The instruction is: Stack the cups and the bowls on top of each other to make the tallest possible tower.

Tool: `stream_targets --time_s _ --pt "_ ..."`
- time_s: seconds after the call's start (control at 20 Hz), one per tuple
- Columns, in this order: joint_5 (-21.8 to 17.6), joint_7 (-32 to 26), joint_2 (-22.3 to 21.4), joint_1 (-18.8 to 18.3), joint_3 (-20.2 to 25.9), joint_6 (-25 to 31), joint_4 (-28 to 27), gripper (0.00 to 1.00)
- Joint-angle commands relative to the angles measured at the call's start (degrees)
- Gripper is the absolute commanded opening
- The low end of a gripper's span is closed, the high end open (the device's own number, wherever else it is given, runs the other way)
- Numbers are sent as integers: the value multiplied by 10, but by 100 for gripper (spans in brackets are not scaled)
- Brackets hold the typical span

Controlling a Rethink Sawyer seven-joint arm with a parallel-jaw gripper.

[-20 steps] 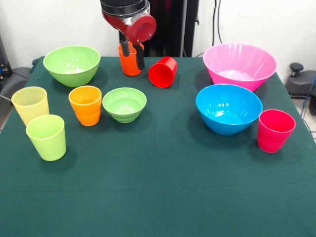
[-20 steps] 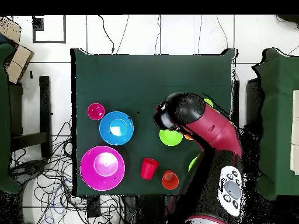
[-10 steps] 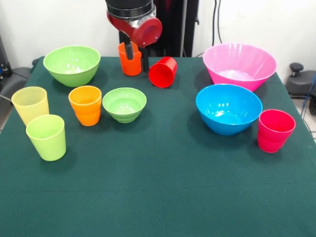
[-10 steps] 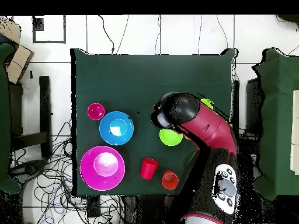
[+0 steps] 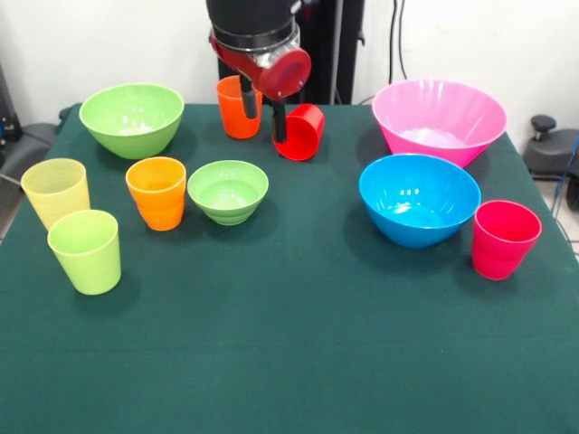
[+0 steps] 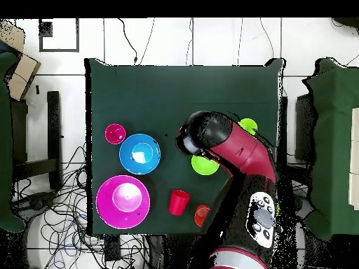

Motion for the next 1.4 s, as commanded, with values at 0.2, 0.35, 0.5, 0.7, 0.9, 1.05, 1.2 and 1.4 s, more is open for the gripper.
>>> stream_targets --time_s 0.2,0.35,0.5,0.7,0.9,1.05,1.2,1.4 --pt "21 144 61 41 46 -44 -15 100" --pt "27 158 73 50 43 -41 -29 100" --pt "31 167 77 55 41 -39 -35 100" --pt "35 181 91 62 41 -35 -52 100" --pt "37 186 90 63 41 -34 -52 100" --pt "39 186 88 63 42 -37 -50 100" --pt "41 184 85 62 42 -41 -43 100" --pt "46 186 85 63 42 -42 -41 100"
